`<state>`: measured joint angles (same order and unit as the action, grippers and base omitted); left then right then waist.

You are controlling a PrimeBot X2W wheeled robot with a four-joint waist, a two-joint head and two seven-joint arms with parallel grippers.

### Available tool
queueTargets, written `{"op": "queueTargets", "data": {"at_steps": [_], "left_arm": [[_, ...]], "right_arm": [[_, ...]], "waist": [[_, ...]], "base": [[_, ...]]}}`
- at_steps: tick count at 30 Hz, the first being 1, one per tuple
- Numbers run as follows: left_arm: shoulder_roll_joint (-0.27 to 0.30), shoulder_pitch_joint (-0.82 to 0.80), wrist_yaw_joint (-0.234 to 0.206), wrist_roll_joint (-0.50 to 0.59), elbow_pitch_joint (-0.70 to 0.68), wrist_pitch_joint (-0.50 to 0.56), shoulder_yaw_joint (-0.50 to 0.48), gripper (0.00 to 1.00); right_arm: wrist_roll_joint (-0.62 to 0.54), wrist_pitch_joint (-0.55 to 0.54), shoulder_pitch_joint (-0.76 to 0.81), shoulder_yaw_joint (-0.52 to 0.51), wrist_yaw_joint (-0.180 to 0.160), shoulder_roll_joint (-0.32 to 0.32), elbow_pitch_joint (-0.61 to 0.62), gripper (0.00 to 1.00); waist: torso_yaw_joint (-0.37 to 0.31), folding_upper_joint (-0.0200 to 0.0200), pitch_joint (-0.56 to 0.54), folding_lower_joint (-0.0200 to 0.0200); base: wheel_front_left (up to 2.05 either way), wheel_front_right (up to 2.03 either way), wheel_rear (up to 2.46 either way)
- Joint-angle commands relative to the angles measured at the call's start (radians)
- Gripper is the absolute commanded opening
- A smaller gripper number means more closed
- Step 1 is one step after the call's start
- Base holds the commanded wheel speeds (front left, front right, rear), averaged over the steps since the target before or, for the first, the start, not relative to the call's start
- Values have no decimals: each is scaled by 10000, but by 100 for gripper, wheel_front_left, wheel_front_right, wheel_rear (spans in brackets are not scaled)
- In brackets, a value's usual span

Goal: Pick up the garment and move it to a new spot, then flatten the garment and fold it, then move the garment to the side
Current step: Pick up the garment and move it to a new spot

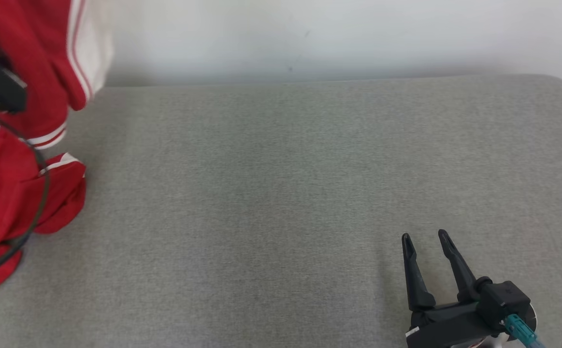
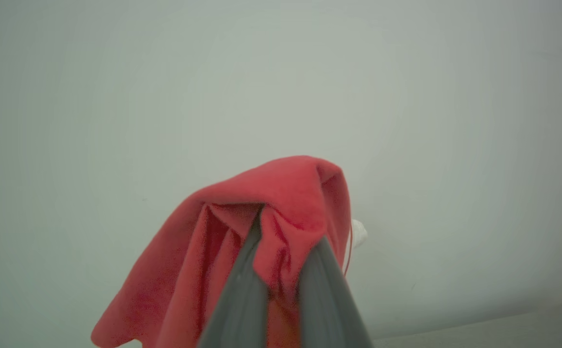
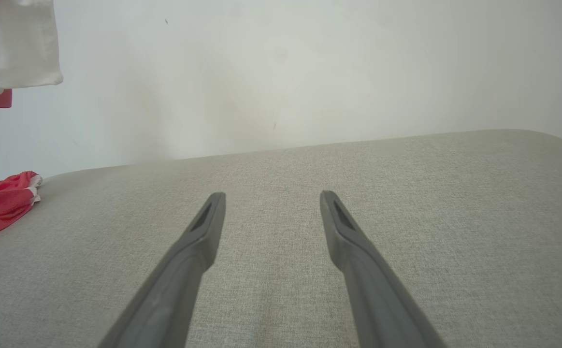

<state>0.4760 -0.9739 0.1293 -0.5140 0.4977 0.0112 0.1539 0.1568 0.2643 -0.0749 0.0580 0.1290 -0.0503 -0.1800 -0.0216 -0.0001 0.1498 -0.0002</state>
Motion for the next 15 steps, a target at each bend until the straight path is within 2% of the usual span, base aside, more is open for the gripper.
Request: {"op": "queueTargets", "data": {"at_steps": [1, 7, 15], "left_arm": [[-158, -190, 7, -189, -554, 72, 237, 0], [-813, -140, 7, -563, -2171, 443, 972, 0], [-1869, 595, -141, -732, -3226, 734, 1891, 0]], "right_arm": [[86, 10, 150, 54, 34, 2, -42, 100], [170, 9, 136, 60, 34, 3, -18, 100], [264, 10, 132, 29, 34, 6, -10, 100]], "waist": [[-299, 1, -114, 2], [-1011, 1, -65, 2], [-1983, 1, 137, 2]], "base": [[0, 0, 0], [0, 0, 0], [0, 0, 0]]}}
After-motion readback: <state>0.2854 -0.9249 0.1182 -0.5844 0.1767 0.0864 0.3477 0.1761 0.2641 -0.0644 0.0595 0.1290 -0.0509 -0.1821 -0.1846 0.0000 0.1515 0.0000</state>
